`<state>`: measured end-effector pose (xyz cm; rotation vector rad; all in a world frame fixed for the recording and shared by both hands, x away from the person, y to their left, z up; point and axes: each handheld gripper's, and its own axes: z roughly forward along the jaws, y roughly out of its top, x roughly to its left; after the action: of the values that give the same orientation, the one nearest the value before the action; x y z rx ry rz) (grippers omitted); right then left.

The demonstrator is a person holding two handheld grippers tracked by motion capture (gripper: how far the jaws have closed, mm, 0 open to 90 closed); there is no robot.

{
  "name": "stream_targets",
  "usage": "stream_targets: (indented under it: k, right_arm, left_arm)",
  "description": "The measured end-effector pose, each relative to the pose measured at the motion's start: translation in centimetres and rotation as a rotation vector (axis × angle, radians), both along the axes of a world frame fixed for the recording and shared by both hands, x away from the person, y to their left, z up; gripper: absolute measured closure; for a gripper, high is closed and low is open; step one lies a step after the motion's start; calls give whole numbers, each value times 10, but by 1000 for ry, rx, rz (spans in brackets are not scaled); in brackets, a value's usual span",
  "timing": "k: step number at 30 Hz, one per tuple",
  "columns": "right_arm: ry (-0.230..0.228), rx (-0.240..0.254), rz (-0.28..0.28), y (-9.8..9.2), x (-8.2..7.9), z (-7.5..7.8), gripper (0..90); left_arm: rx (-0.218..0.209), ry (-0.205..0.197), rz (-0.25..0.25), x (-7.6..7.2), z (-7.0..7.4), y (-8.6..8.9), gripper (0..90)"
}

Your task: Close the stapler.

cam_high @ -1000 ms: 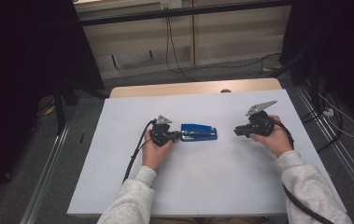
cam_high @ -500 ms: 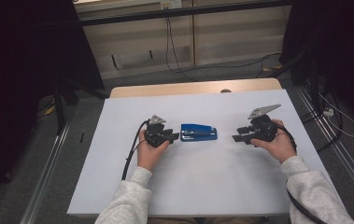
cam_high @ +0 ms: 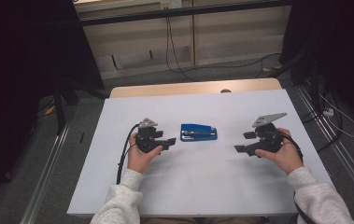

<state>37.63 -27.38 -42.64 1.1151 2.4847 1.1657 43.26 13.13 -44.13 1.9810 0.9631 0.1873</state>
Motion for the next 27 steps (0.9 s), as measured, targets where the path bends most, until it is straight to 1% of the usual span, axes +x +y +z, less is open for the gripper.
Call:
stream_targets:
  k: [1, 2, 3, 4, 5, 6, 7, 8, 9, 10, 11, 12, 15, 16, 17, 18, 19, 21, 23, 27]
  right_arm:
    - [0, 5, 5, 1, -2, 0, 268]
    - [-4, 5, 10, 1, -5, 1, 262]
    - [-3, 2, 10, 1, -6, 1, 256]
    - [-2, -2, 14, 1, -8, 1, 255]
    - [-1, -6, 17, 2, -10, 1, 251]
    - [-2, -9, 20, 2, -12, 0, 249]
    - [-1, -8, 20, 1, -14, 1, 246]
    - [-2, -12, 22, 1, -15, 1, 243]
    - [-2, -13, 22, 1, -17, 1, 243]
    - [-2, -15, 26, 0, -18, 2, 243]
    - [-3, -18, 24, -1, -20, 2, 240]
    - [-4, -22, 23, -1, -21, 1, 236]
    - [2, -31, 29, -2, -25, 1, 230]
    - [1, -32, 29, -3, -26, 1, 228]
    - [5, -29, 27, -4, -27, 1, 228]
    - [4, -28, 27, -5, -28, 1, 227]
    - [5, -30, 27, -5, -29, 1, 227]
    - [8, -33, 32, -6, -32, 1, 227]
    - [3, -36, 34, -6, -34, 1, 225]
    - [3, -35, 35, -7, -38, 1, 223]
  left_arm:
    - [-2, 1, -10, -1, 1, 2, 267]
    - [-2, -8, -11, -2, 2, 3, 264]
    - [9, -8, -22, -4, 3, 5, 246]
    - [10, -10, -27, -5, 4, 6, 231]
    - [6, -10, -22, -7, 4, 7, 231]
    - [-3, -6, -32, -9, 5, 8, 224]
    - [2, -15, -36, -10, 6, 9, 215]
    - [12, -16, -49, -11, 7, 11, 213]
    - [10, -17, -39, -13, 7, 11, 203]
    - [13, -19, -43, -14, 8, 12, 185]
    - [5, -17, -46, -15, 9, 13, 174]
    - [10, -25, -38, -17, 10, 14, 173]
    - [-7, -27, -44, -21, 12, 19, 160]
    - [0, -34, -45, -22, 12, 21, 153]
    - [-12, -37, -45, -23, 12, 22, 149]
    - [-8, -41, -47, -24, 12, 24, 149]
    - [-15, -34, -37, -25, 12, 25, 149]
    - [-16, -36, -39, -27, 12, 28, 146]
    - [-5, -41, -42, -29, 13, 31, 145]
    - [1, -47, -40, -34, 14, 36, 140]
